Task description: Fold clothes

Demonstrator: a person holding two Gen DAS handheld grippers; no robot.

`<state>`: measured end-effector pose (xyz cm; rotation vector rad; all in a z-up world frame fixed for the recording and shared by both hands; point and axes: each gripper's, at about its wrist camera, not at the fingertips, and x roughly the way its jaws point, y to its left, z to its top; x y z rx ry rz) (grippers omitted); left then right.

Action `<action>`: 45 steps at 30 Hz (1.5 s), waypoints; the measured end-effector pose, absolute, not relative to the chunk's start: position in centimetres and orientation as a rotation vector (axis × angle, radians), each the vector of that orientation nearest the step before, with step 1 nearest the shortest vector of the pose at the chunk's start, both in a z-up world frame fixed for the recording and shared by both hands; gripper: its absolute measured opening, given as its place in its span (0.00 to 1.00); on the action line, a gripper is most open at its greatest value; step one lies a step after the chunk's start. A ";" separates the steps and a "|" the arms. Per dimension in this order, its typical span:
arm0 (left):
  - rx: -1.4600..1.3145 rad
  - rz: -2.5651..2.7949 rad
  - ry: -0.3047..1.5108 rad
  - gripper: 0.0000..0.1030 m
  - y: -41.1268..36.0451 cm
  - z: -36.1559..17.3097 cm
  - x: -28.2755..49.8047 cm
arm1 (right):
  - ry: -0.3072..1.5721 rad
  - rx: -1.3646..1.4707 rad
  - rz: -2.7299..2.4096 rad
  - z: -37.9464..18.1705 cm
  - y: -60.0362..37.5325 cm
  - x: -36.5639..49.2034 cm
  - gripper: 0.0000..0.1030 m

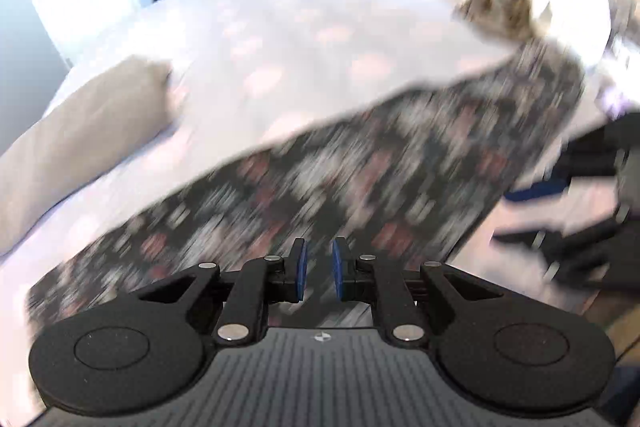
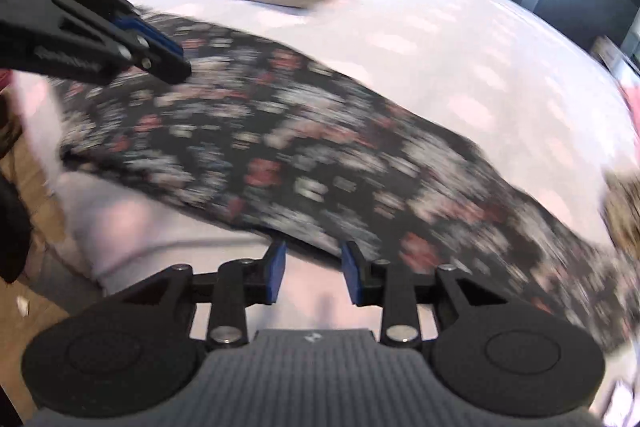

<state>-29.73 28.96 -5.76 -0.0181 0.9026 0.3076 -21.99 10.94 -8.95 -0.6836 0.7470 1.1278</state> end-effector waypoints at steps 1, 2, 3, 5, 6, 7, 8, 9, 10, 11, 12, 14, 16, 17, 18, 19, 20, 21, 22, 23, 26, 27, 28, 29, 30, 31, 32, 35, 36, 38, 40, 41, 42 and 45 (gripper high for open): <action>-0.038 0.291 0.874 0.13 28.1 -5.4 -28.8 | 0.773 -0.678 1.096 -8.7 10.1 -20.9 0.36; -0.054 0.277 0.854 0.14 27.4 -5.1 -28.0 | 0.790 -0.679 1.073 -8.4 9.4 -19.9 0.36; -0.067 0.264 0.839 0.14 26.9 -4.9 -27.2 | 0.807 -0.681 1.050 -8.1 8.7 -18.8 0.36; -0.074 0.249 0.821 0.14 25.9 -4.9 -25.7 | 0.816 -0.686 1.015 -7.3 6.9 -16.6 0.36; -0.069 0.250 0.820 0.14 25.7 -5.0 -25.1 | 0.813 -0.684 0.997 -6.7 5.9 -15.3 0.36; -0.062 0.256 0.822 0.14 25.5 -5.2 -24.5 | 0.811 -0.675 0.974 -6.2 4.8 -13.8 0.36; -0.055 0.261 0.824 0.14 25.4 -5.3 -24.0 | 0.807 -0.663 0.949 -5.5 3.7 -12.3 0.36; -0.051 0.269 0.828 0.14 25.3 -5.6 -23.5 | 0.795 -0.647 0.917 -4.8 2.5 -10.7 0.36; -0.054 0.279 0.834 0.14 25.4 -5.7 -23.1 | 0.779 -0.629 0.880 -4.0 1.4 -9.1 0.37; -0.060 0.288 0.841 0.14 25.6 -5.9 -22.9 | 0.764 -0.612 0.843 -3.2 0.3 -7.6 0.40; -0.066 0.297 0.847 0.14 25.8 -6.0 -22.7 | 0.753 -0.595 0.807 -2.5 -0.7 -6.1 0.42; -0.082 0.320 0.856 0.14 26.4 -6.4 -22.3 | 0.754 -0.549 0.751 -1.5 -2.5 -3.3 0.45; -0.101 0.343 0.863 0.14 27.1 -6.7 -22.0 | 0.776 -0.473 0.716 -1.0 -3.8 -0.9 0.45; -0.111 0.355 0.866 0.14 27.5 -6.8 -21.8 | 0.787 -0.435 0.698 -0.8 -4.5 0.3 0.45; -0.121 0.366 0.870 0.14 28.0 -6.9 -21.7 | 0.799 -0.398 0.681 -0.6 -5.1 1.4 0.45; -0.129 0.379 0.874 0.14 28.3 -7.1 -21.5 | 0.812 -0.364 0.664 -0.8 -5.6 2.4 0.45; -0.135 0.392 0.879 0.14 28.7 -7.3 -21.3 | 0.826 -0.330 0.647 -0.9 -6.1 3.3 0.45; -0.142 0.405 0.884 0.14 29.1 -7.5 -21.1 | 0.842 -0.301 0.632 -1.3 -6.5 4.1 0.45; -0.148 0.418 0.889 0.14 29.4 -7.7 -20.9 | 0.860 -0.276 0.616 -1.8 -6.8 4.7 0.45; -0.157 0.430 0.896 0.14 29.7 -7.9 -20.8 | 0.878 -0.251 0.600 -2.3 -7.1 5.4 0.45; -0.188 0.459 0.924 0.14 30.7 -8.8 -20.4 | 0.938 -0.175 0.556 -4.1 -7.9 7.4 0.45; -0.198 0.464 0.932 0.14 30.9 -9.1 -20.3 | 0.962 -0.148 0.544 -4.9 -8.1 8.0 0.45; -0.203 0.468 0.939 0.14 31.1 -9.3 -20.2 | 0.987 -0.122 0.535 -5.6 -8.3 8.5 0.45; -0.204 0.471 0.945 0.14 31.3 -9.6 -20.1 | 1.012 -0.098 0.534 -6.3 -8.3 8.9 0.46; -0.205 0.473 0.951 0.14 31.4 -9.8 -20.0 | 1.037 -0.074 0.532 -6.9 -8.4 9.3 0.46; -0.205 0.474 0.957 0.14 31.5 -10.1 -19.9 | 1.062 -0.049 0.531 -7.6 -8.4 9.7 0.51; -0.202 0.475 0.964 0.15 31.6 -10.3 -19.7 | 1.084 -0.030 0.530 -8.3 -8.4 10.1 0.56; -0.194 0.473 0.983 0.15 31.5 -10.8 -19.3 | 1.120 -0.034 0.531 -10.0 -8.0 10.4 0.57; -0.193 0.471 0.988 0.15 31.5 -11.0 -19.2 | 1.136 -0.037 0.530 -10.5 -7.9 10.5 0.57; -0.190 0.464 0.996 0.15 31.4 -11.2 -18.9 | 1.160 -0.043 0.533 -11.4 -7.6 10.6 0.57; -0.183 0.461 1.000 0.15 31.3 -11.4 -18.7 | 1.181 -0.047 0.539 -12.1 -7.3 10.6 0.57; -0.180 0.460 1.003 0.15 31.3 -11.5 -18.6 | 1.191 -0.049 0.542 -12.5 -7.2 10.6 0.57; -0.179 0.461 1.006 0.15 31.3 -11.6 -18.6 | 1.201 -0.051 0.545 -12.9 -7.0 10.6 0.57; -0.174 0.462 1.016 0.15 31.3 -11.8 -18.5 | 1.223 -0.050 0.541 -13.8 -6.7 10.8 0.56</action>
